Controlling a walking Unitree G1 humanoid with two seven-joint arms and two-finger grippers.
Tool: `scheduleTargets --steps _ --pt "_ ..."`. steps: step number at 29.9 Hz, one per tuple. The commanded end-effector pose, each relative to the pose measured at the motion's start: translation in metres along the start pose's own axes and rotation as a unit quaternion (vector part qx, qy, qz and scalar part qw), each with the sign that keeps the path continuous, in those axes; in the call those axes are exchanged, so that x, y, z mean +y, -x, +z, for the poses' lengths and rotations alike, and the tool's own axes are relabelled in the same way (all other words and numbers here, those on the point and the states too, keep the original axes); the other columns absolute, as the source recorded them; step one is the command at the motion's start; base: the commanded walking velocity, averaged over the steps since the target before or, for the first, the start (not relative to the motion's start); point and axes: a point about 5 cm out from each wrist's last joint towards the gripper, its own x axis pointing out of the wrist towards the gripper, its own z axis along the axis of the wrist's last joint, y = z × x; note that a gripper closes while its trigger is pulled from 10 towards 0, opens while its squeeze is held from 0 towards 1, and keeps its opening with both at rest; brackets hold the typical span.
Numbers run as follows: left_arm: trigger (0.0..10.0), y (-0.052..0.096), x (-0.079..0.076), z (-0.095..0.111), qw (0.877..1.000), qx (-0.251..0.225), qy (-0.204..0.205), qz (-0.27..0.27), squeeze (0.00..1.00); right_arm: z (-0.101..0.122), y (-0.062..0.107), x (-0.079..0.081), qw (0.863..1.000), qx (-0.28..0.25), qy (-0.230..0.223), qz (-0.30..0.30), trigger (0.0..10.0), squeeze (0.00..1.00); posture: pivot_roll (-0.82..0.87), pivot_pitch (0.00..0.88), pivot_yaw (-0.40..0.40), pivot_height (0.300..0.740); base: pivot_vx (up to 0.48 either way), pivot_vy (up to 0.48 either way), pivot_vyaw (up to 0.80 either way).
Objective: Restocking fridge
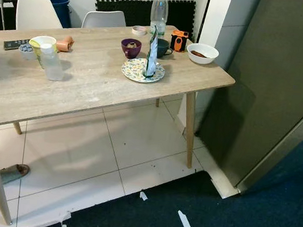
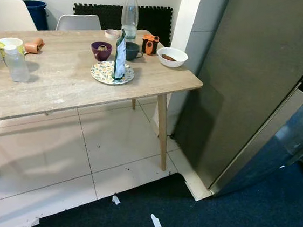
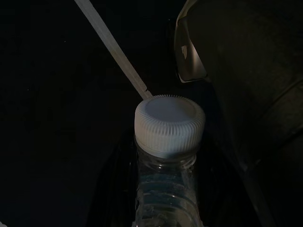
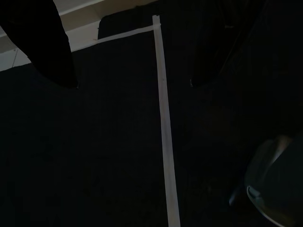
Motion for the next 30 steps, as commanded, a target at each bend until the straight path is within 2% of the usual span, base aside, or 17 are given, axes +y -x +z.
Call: scheduleTargets --steps 1,3,4,6,10,13,17,19,21,23,24,25,26,27,28,29,30 --pt "10.0 -0.002 -0.023 0.060 0.994 -0.103 -0.011 -0.032 0.00 0.001 0.000 0.001 1.000 -0.009 -0.014 0.001 10.0 0.00 -0.03 0.000 -0.053 0.740 0.000 0.000 0.00" --pt "10.0 -0.002 -0.021 0.064 0.994 -0.108 -0.022 -0.026 0.00 0.013 0.000 0.000 0.998 -0.037 -0.055 -0.006 10.0 0.00 -0.04 0.000 -0.041 0.740 0.000 0.000 0.00" --pt "10.0 -0.002 -0.021 0.064 0.994 -0.108 -0.022 -0.026 0.00 0.013 0.000 0.000 0.998 -0.037 -0.055 -0.006 10.0 0.00 -0.04 0.000 -0.041 0.740 0.000 0.000 0.00" --pt "10.0 0.000 -0.011 0.073 0.992 -0.121 -0.036 -0.003 0.00 0.026 0.000 -0.004 0.994 -0.062 -0.090 -0.015 10.0 0.00 -0.07 0.000 -0.029 0.740 0.000 0.000 0.00" --pt "10.0 0.004 0.001 0.084 0.989 -0.137 -0.046 0.025 0.00 0.035 0.001 -0.007 0.990 -0.077 -0.113 -0.020 10.0 0.00 -0.07 0.000 -0.025 0.740 0.000 0.000 0.00" --pt "10.0 0.014 0.026 0.112 0.977 -0.179 -0.070 0.089 0.00 0.051 0.002 -0.008 0.985 -0.103 -0.139 -0.008 10.0 0.00 -0.07 0.000 -0.028 0.740 0.000 0.000 0.00" --pt "10.0 0.019 0.035 0.124 0.971 -0.196 -0.081 0.113 0.00 0.056 0.002 -0.007 0.984 -0.111 -0.142 -0.002 10.0 0.00 -0.07 0.000 -0.028 0.740 0.000 0.000 0.00" --pt "10.0 0.025 0.042 0.137 0.963 -0.214 -0.096 0.135 0.00 0.062 0.002 -0.004 0.983 -0.118 -0.137 0.007 10.0 0.00 -0.07 0.000 -0.029 0.740 0.000 0.000 0.00" --pt "10.0 0.031 0.044 0.153 0.953 -0.234 -0.120 0.148 0.00 0.070 0.003 0.005 0.986 -0.127 -0.104 0.022 10.0 0.00 -0.06 0.000 -0.031 0.740 0.000 0.000 0.00" --pt "10.0 0.032 0.043 0.156 0.951 -0.235 -0.134 0.147 0.00 0.072 0.003 0.009 0.988 -0.128 -0.086 0.027 10.0 0.00 -0.06 0.000 -0.030 0.740 0.000 0.000 0.00" --pt "10.0 0.030 0.042 0.153 0.951 -0.223 -0.156 0.146 0.00 0.072 0.003 0.013 0.988 -0.128 -0.077 0.030 10.0 0.00 -0.06 0.000 -0.031 0.740 0.000 0.000 0.00" --pt "10.0 0.030 0.042 0.153 0.951 -0.223 -0.156 0.146 0.00 0.072 0.003 0.013 0.988 -0.128 -0.077 0.030 10.0 0.00 -0.06 0.000 -0.031 0.740 0.000 0.000 0.00" --pt "10.0 0.026 0.041 0.142 0.951 -0.192 -0.196 0.144 0.00 0.070 0.002 0.015 0.989 -0.124 -0.067 0.031 10.0 0.00 -0.06 0.000 -0.031 0.740 0.000 0.000 0.00" --pt "10.0 0.019 0.041 0.119 0.950 -0.131 -0.251 0.133 0.00 0.067 0.002 0.016 0.990 -0.120 -0.062 0.031 10.0 0.00 -0.06 0.000 -0.034 0.740 0.000 0.000 0.00" --pt "10.0 0.019 0.041 0.119 0.950 -0.131 -0.251 0.133 0.00 0.067 0.002 0.016 0.990 -0.120 -0.062 0.031 10.0 0.00 -0.06 0.000 -0.034 0.740 0.000 0.000 0.00" --pt "10.0 0.014 0.040 0.098 0.943 -0.080 -0.302 0.112 0.00 0.064 0.002 0.016 0.991 -0.115 -0.059 0.031 10.0 0.00 -0.06 0.000 -0.034 0.740 0.000 0.000 0.00" --pt "10.0 0.014 0.040 0.098 0.943 -0.080 -0.302 0.112 0.00 0.064 0.002 0.016 0.991 -0.115 -0.059 0.031 10.0 0.00 -0.06 0.000 -0.034 0.740 0.000 0.000 0.00"
